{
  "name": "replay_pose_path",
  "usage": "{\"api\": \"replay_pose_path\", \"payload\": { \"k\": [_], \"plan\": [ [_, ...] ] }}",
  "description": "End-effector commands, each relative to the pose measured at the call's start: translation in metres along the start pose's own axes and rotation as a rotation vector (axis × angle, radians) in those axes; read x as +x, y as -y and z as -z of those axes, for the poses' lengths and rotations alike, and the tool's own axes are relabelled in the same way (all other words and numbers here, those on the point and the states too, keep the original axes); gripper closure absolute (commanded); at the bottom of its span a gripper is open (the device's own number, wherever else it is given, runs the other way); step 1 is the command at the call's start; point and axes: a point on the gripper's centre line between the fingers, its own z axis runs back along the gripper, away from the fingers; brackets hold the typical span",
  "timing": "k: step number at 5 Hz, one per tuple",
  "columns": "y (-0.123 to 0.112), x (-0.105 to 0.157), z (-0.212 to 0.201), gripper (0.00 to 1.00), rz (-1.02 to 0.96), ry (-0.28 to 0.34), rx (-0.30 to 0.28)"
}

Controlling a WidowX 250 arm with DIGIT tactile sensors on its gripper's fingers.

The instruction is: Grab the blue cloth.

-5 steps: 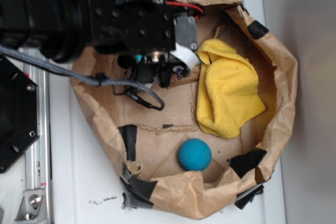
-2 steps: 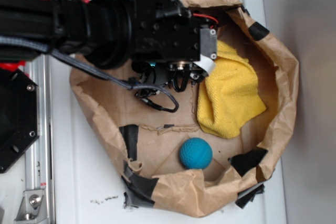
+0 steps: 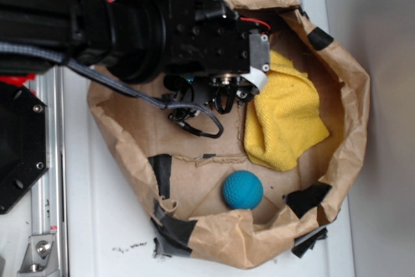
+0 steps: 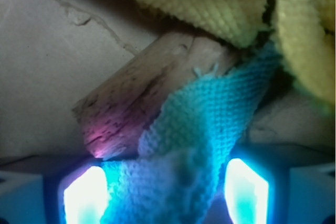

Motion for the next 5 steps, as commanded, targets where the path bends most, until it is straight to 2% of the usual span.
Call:
{"api": "replay_pose_path", "payload": {
  "k": [1,2,3,4,5],
  "plan": [
    [0.005,0.021,-0.108,1.00,-0.064,0.189,0.008],
    [0.009,0.013,-0.159,1.00,-0.079,0.253,0.022],
    [0.014,0.009,-0.196,1.00,-0.075,0.271,0.000],
    [0.020,0.007,-0.184,1.00,-0.084,0.216,-0.012],
    [0.015,-0.004,-0.154,0.00,-0.057,0.195,-0.012]
  ]
}}
